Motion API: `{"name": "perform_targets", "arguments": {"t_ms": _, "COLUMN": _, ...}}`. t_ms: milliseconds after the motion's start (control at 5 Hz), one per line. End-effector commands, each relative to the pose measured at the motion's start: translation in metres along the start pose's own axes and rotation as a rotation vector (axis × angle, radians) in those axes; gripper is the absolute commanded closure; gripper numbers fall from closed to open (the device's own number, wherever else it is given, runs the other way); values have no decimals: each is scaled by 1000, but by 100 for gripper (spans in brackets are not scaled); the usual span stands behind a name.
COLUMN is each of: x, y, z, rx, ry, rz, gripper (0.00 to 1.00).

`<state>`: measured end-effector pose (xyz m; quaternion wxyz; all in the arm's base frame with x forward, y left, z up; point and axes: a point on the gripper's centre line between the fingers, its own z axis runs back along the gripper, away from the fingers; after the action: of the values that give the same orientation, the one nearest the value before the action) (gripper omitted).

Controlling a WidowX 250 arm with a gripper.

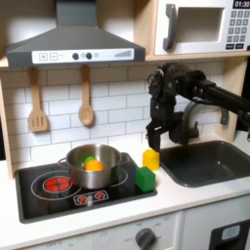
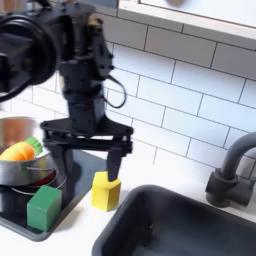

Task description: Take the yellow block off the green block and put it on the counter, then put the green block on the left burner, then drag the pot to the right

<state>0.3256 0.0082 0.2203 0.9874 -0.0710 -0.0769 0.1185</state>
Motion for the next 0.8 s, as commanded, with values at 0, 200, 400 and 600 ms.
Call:
{"name": "perform_targets", "arguments": {"t_ms": 0, "x": -28, "y": 15, "z": -4, "rx": 24, "ry": 25, "rz": -32, "gripper": 0}}
{"name": "perform_targets", "arguments": {"t_ms": 200, "x": -36, "y": 21, "z": -7, "rx": 39, "ry": 33, "rz": -54, "gripper": 0}}
{"name": "perform_targets", "arguments": {"t_ms": 400, "x": -38, "y": 27, "z": -11, "rx": 51, "ry": 35, "rz": -63, "gripper": 0}}
{"name": "perform_targets", "arguments": {"t_ms": 600, "x": -34, "y": 34, "z": -17, "rx": 76, "ry": 35, "rz": -74, "gripper": 0}}
